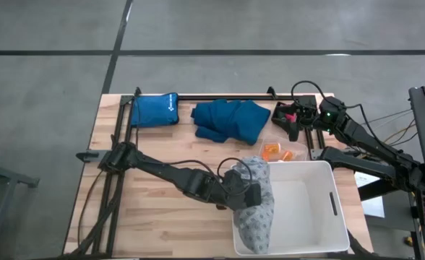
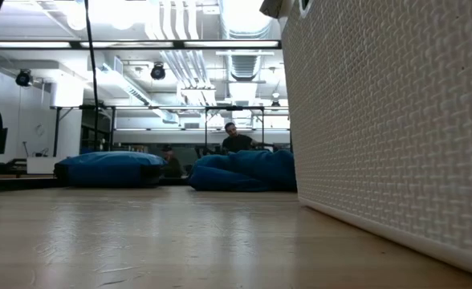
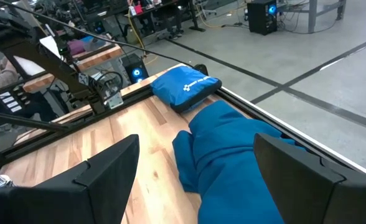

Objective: Pick & place medical supplies in basket/bin
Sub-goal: Put the gray patterned patient gown into the white bin, then put the blue patient gown into the white bin

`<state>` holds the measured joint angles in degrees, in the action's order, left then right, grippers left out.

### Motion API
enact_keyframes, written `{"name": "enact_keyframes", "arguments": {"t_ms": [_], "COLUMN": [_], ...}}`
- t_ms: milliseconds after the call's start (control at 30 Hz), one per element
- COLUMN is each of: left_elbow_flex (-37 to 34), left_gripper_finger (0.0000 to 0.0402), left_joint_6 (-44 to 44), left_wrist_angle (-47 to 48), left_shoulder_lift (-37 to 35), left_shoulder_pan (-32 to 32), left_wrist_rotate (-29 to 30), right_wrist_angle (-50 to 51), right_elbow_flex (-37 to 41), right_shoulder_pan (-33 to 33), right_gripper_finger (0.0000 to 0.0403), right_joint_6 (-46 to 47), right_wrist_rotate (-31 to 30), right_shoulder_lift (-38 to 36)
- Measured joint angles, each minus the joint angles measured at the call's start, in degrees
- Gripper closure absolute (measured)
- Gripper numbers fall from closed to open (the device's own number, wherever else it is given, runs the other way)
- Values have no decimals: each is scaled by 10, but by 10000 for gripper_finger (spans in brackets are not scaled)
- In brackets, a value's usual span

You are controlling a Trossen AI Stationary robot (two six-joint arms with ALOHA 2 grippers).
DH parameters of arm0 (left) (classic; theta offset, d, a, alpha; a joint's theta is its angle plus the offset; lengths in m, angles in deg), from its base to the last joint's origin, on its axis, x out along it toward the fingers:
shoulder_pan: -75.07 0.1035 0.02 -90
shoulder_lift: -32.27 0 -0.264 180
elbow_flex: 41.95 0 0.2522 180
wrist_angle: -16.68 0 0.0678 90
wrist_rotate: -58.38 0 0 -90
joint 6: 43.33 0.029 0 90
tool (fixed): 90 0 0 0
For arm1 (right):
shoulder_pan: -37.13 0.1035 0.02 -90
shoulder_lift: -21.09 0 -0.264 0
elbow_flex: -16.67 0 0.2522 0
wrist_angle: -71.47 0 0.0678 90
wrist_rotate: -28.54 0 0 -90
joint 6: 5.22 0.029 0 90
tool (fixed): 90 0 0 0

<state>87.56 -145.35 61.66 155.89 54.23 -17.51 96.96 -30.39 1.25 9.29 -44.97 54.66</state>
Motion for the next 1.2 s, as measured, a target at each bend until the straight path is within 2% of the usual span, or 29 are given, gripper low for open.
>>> {"name": "enact_keyframes", "arguments": {"t_ms": [300,467,1000,1200], "left_elbow_flex": [0,-1,-3,-5], "left_gripper_finger": [148,122,116,116], "left_joint_6": [0,1,34,80], "left_wrist_angle": [-9,-17,-33,-41], "left_shoulder_lift": [-1,-3,-10,-21], "left_shoulder_pan": [0,0,0,-2], "left_wrist_rotate": [-1,2,18,67], "right_wrist_angle": [0,0,0,0], "right_elbow_flex": [0,0,0,0], "right_shoulder_pan": [0,0,0,0], "right_gripper_finger": [92,92,92,92], "right_joint_6": [0,0,0,0], "right_wrist_rotate": [0,0,0,0], "right_shoulder_lift": [0,0,0,0]}}
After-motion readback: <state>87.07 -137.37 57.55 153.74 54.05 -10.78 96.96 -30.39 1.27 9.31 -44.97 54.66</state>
